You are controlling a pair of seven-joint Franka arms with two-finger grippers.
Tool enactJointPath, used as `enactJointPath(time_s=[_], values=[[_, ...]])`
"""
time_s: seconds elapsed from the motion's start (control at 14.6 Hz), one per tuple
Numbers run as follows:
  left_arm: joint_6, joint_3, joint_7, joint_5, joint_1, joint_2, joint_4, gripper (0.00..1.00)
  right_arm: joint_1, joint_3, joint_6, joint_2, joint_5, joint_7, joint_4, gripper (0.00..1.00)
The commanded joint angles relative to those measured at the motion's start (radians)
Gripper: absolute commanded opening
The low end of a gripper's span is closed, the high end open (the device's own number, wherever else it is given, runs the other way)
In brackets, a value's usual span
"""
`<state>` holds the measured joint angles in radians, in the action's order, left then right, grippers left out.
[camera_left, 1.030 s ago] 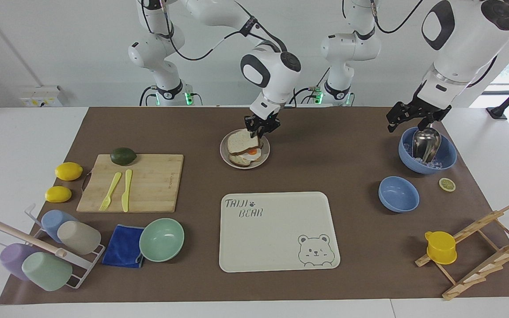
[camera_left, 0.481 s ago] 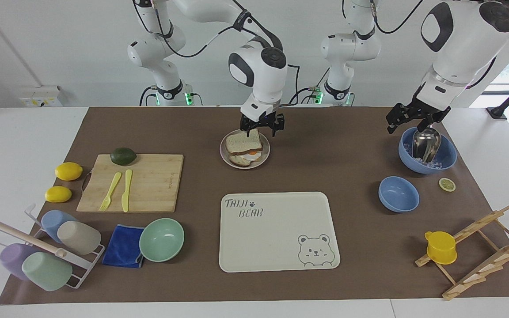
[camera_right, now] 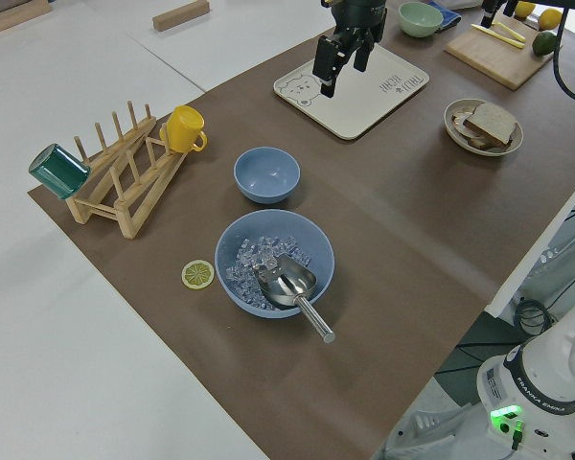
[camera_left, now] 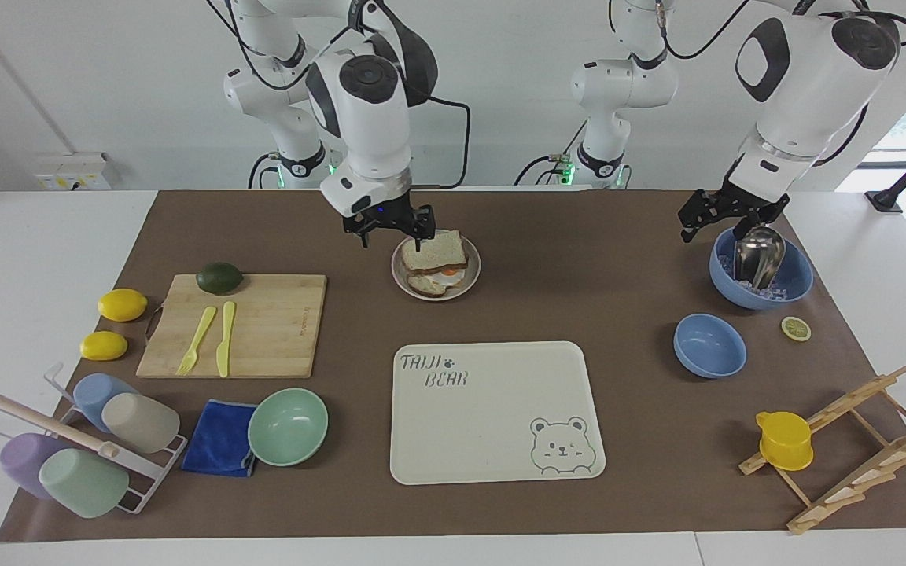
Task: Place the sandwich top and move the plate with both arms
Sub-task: 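Withdraw the right gripper while the left gripper reaches toward the plate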
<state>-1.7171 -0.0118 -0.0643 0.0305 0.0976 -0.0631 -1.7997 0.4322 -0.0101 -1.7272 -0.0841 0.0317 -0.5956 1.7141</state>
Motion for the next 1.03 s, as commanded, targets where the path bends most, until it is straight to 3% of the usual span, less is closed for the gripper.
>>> enactJointPath(time_s=[0.0, 0.27, 0.62, 0.96], values=[[-0.044, 0.006, -0.011, 0.015, 0.023, -0.034, -0.058, 1.0, -0.09, -0.007, 0.109, 0.067, 0.031, 0.123, -0.033, 1.0], [-0.128, 0.004, -0.058, 0.08, 0.088, -0.029, -0.11, 1.0, -0.275, -0.007, 0.254, 0.148, 0.031, 0.365, -0.04, 1.0], [-0.269, 0.006, -0.166, 0.1, 0.215, 0.006, -0.191, 1.0, -0.296, 0.035, 0.281, 0.145, 0.01, 0.47, -0.059, 1.0], [-0.459, 0.006, -0.224, 0.124, 0.364, 0.043, -0.361, 1.0, -0.311, 0.044, 0.239, 0.122, -0.012, 0.53, -0.06, 1.0]])
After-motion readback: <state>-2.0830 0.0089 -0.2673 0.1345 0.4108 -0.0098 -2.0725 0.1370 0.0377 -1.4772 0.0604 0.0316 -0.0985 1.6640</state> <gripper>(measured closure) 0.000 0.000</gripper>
